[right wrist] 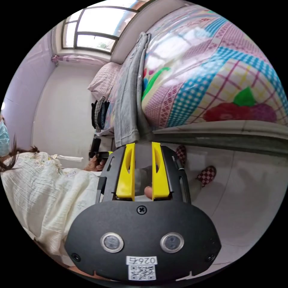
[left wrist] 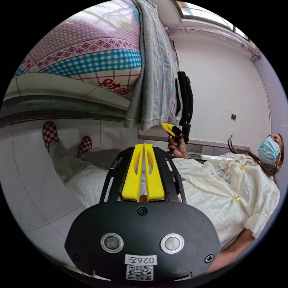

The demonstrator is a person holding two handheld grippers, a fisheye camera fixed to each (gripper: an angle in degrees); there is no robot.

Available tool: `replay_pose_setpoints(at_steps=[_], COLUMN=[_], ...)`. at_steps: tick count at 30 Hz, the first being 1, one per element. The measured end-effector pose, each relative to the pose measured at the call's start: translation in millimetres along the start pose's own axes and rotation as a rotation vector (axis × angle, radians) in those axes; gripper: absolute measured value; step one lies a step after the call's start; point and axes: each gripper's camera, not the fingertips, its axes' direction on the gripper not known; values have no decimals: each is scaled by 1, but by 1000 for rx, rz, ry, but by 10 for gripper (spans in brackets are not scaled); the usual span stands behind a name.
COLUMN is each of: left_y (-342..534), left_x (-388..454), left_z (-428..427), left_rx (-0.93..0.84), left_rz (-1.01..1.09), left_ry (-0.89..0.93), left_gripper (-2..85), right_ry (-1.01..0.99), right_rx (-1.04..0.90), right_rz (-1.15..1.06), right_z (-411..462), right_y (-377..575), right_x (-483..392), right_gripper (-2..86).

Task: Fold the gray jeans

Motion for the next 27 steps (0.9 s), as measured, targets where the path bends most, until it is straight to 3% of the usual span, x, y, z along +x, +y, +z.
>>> replay_pose_setpoints(at_steps=[5, 11, 21, 27], left_y=[-21, -121, -226, -239], left_x=[36, 76, 59, 58], left_z=[-64, -113, -160, -159], left_rx=[177, 236, 244, 186], left_rz=[109, 289, 218, 175], left_ry=[-96, -231, -212, -191], left_gripper=[-7, 56, 118, 47], right_ry=[193, 278, 314, 311], right_rx=[106, 101, 33, -95], right_rz=[-202, -394, -364, -299], right_z=[-35, 8, 41, 66], right_y=[-49, -154, -243, -251], right_x=[-80, -144, -156, -146], right_gripper=[64, 56, 35, 18])
